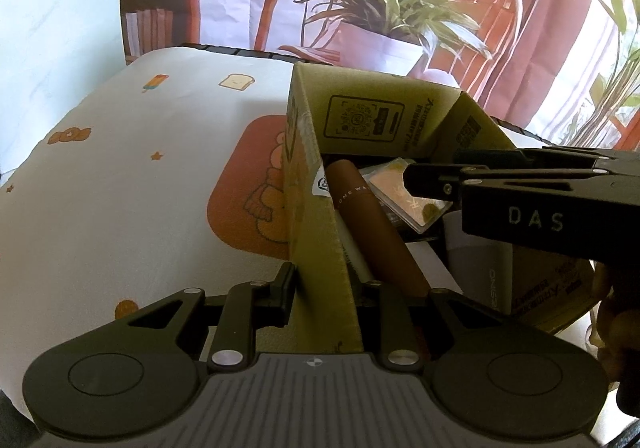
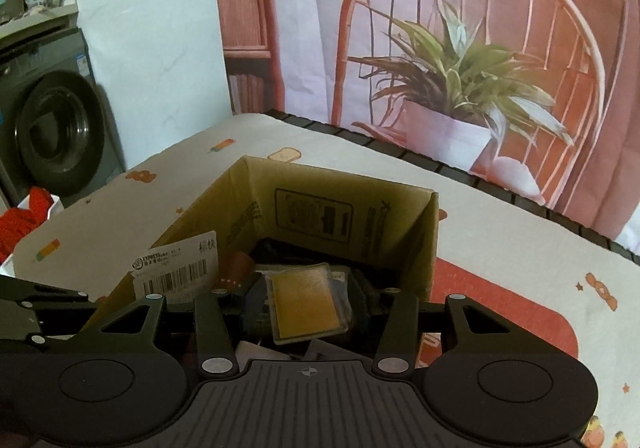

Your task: Organize rigid objects

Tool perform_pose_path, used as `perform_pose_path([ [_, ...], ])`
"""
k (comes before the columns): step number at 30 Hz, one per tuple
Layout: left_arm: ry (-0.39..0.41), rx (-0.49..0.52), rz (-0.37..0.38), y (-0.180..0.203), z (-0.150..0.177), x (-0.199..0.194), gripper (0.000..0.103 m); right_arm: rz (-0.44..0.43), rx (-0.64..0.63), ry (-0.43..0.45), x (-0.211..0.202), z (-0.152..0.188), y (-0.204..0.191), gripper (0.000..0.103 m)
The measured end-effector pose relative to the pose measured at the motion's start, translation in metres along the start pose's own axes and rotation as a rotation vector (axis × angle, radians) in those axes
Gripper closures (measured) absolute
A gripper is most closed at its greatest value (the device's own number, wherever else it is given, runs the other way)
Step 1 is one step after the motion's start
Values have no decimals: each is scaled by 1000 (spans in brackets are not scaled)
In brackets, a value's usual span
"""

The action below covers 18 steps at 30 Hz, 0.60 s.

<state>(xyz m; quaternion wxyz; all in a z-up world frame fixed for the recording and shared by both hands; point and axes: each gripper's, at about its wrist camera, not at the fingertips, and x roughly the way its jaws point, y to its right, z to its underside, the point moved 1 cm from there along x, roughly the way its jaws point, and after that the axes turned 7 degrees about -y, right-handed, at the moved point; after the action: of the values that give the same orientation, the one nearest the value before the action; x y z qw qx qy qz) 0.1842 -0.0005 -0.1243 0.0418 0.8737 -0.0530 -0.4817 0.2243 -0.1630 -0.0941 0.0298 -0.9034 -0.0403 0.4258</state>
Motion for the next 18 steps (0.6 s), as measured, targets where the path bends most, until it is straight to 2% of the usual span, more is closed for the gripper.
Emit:
perform_pose_path([
  [4, -8, 2, -1, 0, -1, 0, 78, -8, 22, 9, -5, 1, 3, 50],
  [6, -14, 4, -1, 0, -2, 1, 77, -2, 25, 17, -10, 1, 4, 42],
  [13, -23, 15, 0, 1, -4, -2, 76, 9, 53, 59, -32, 1, 10, 27],
  [15, -23, 19, -2, 1, -4, -3, 74, 21, 58, 69, -39, 2, 10, 17],
  [18, -17, 16, -9, 0, -5, -6, 69, 36, 65, 82, -49, 4, 11, 16],
])
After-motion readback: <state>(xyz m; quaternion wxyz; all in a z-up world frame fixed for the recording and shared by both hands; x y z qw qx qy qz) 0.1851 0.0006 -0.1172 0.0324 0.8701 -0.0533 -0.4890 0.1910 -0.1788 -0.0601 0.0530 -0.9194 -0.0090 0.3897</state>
